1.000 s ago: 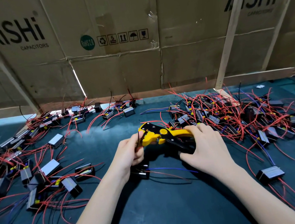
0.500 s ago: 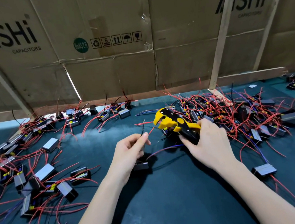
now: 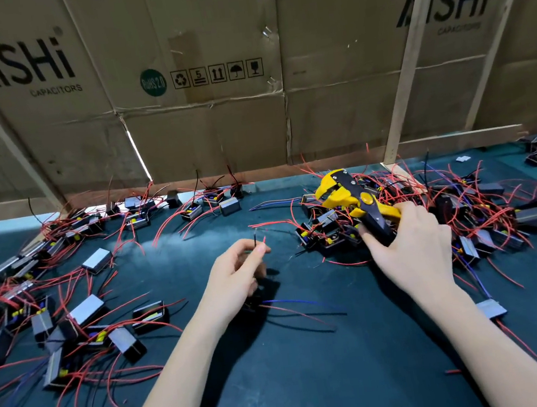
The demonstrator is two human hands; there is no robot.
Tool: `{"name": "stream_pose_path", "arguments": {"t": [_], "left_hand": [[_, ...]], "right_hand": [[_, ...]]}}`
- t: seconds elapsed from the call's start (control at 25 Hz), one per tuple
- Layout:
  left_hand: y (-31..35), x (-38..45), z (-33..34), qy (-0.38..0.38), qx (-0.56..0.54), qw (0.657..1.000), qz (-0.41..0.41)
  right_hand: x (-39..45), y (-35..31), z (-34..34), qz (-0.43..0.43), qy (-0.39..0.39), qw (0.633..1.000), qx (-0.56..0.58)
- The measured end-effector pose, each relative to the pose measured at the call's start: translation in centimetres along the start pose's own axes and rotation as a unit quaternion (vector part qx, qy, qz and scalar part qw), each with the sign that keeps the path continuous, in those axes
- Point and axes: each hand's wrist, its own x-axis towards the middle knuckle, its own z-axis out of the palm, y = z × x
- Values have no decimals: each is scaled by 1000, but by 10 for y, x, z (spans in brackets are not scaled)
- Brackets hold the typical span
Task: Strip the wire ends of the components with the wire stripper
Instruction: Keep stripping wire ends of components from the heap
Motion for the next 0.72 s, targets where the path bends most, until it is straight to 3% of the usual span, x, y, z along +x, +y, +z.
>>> {"name": "stream_pose_path", "arguments": {"t": [0.36, 0.56, 0.72], "left_hand": [[-2, -5, 5, -13, 96, 991, 92], [-2, -10, 10, -70, 158, 974, 147], [-4, -8, 12, -35, 187, 965, 179]], "right_hand": [[-10, -12, 6, -72, 4, 997, -3], [-12, -25, 8, -57, 7, 993, 101], [-14, -18, 14, -38, -24, 999, -20]]}}
